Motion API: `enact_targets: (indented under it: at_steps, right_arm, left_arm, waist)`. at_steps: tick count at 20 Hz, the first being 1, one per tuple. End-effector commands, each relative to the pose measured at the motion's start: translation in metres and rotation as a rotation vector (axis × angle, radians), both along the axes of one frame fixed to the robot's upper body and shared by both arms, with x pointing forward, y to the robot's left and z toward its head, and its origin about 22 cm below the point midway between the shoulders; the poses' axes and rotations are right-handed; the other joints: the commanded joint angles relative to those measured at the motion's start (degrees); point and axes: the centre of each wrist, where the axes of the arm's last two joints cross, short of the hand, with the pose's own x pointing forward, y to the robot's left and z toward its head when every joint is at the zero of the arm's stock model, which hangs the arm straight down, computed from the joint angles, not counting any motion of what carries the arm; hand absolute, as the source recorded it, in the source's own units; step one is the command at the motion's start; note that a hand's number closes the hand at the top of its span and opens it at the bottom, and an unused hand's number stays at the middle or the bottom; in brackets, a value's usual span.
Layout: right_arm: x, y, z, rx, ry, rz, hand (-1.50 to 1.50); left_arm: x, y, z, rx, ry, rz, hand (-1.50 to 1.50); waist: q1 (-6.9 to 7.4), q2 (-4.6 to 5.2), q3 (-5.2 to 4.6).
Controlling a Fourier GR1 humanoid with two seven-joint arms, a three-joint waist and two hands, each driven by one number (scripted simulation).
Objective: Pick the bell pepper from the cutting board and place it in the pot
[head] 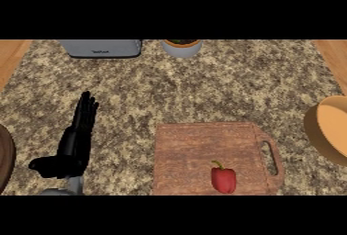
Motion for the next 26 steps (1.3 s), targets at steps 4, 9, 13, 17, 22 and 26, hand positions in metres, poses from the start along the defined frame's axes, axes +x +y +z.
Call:
enact_targets:
  at_steps: [4, 9, 13, 17, 22, 26]
  right_arm:
    - [0.034, 0.016, -0.011, -0.088, 0.127, -0.147, -1.50]
    - [0.057, 0.034, -0.020, -0.065, 0.184, -0.121, -1.50]
    - [0.100, 0.028, -0.030, -0.061, 0.174, -0.130, -1.50]
    - [0.101, 0.041, -0.025, -0.080, 0.186, -0.131, -1.50]
    - [0.111, 0.047, -0.041, -0.081, 0.169, -0.136, -1.50]
    - [0.129, 0.039, -0.052, -0.073, 0.203, -0.146, -1.50]
  left_arm:
    - [-0.002, -0.001, 0.002, 0.004, -0.003, -0.020, 0.00]
    - [-0.001, 0.001, -0.010, -0.007, 0.001, -0.001, 0.00]
    - [0.018, 0.002, 0.002, -0.005, 0.006, -0.010, 0.00]
    - [0.001, 0.007, -0.015, -0.016, 0.009, -0.017, 0.00]
    - [-0.013, 0.004, -0.012, -0.004, 0.023, -0.021, 0.00]
    - [0.006, -0.014, 0.011, -0.007, 0.017, -0.004, 0.00]
  waist:
    - [0.61, -0.19, 0.09]
    - [0.42, -0.54, 0.17]
    - [0.45, -0.49, 0.20]
    - [0.40, -0.57, 0.18]
    - [0.50, -0.62, 0.19]
    - [0.47, -0.58, 0.21]
